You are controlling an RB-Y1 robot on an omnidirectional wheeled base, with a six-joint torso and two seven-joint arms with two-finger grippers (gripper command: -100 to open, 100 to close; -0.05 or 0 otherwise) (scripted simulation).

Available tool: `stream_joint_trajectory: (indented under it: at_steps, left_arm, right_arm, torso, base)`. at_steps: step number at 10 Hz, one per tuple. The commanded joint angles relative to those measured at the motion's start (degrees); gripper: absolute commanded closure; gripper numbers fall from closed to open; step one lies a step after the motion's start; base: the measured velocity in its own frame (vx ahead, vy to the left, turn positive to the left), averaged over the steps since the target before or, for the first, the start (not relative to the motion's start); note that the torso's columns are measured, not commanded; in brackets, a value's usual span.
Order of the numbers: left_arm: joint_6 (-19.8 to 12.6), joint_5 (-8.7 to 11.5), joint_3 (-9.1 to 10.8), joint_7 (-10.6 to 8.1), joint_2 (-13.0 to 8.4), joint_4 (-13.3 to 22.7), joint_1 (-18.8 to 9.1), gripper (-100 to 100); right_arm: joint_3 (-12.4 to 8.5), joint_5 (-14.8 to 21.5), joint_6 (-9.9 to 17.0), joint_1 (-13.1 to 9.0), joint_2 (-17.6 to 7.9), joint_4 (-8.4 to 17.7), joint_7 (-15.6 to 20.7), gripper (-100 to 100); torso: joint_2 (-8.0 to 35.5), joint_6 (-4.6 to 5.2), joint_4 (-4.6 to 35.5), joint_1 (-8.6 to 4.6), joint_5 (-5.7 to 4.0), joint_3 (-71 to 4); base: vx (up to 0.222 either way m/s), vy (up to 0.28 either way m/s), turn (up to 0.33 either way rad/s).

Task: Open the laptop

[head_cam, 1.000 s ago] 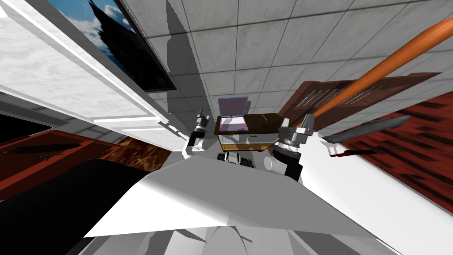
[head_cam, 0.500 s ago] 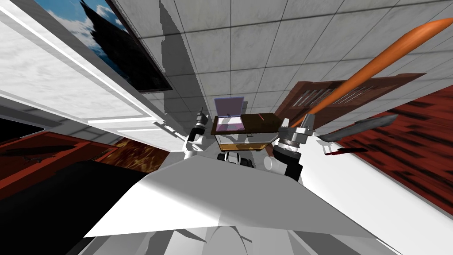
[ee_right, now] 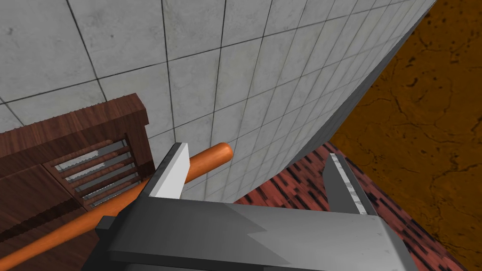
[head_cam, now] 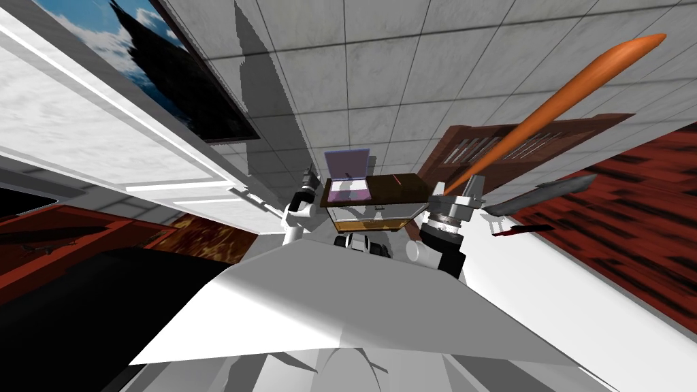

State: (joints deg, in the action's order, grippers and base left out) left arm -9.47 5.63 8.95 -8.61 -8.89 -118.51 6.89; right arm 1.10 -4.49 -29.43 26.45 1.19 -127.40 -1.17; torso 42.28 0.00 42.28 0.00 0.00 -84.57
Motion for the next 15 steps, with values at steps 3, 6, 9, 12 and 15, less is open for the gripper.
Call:
stream_joint_trajectory:
  at_steps: [3,6,9,12,15]
  left_arm:
    - [-7.61,0.59,2.51,0.18,-0.38,2.39,-5.21,-100]
    - [-12.63,0.98,4.7,0.52,-0.7,4.37,-9.96,-100]
    - [-17.05,1.1,5.73,0.76,-0.88,5.42,-12.41,-100]
    - [-21.59,1.17,6.73,1.07,-1.09,6.5,-14.88,-100]
    - [-25.27,1.19,7.67,1.42,-1.31,7.61,-17.39,-100]
  right_arm:
    - [0.0,0.0,0.0,0.0,0.0,0.0,0.0,0]
    - [0.0,0.0,0.0,0.0,0.0,0.0,0.0,0]
    - [0.0,0.0,0.0,0.0,0.0,0.0,0.0,0]
    - [0.0,0.0,0.0,0.0,0.0,0.0,0.0,0]
    - [0.0,0.0,0.0,0.0,0.0,0.0,0.0,0]
  torso:
    - [-0.03,0.0,0.0,0.01,0.01,-0.02]
    - [0.03,0.0,0.01,0.0,0.0,0.02]
    - [0.03,-0.01,0.01,0.12,0.03,0.02]
    - [-0.04,0.01,-0.01,-0.13,-0.04,-0.03]
    - [0.01,-0.01,0.0,0.06,0.02,0.0]
  base:
    - [0.016,-0.069,-0.02]
    - [0.011,-0.078,-0.019]
    - [0.005,-0.048,-0.007]
    - [0.013,-0.071,-0.011]
    - [0.012,-0.057,-0.006]
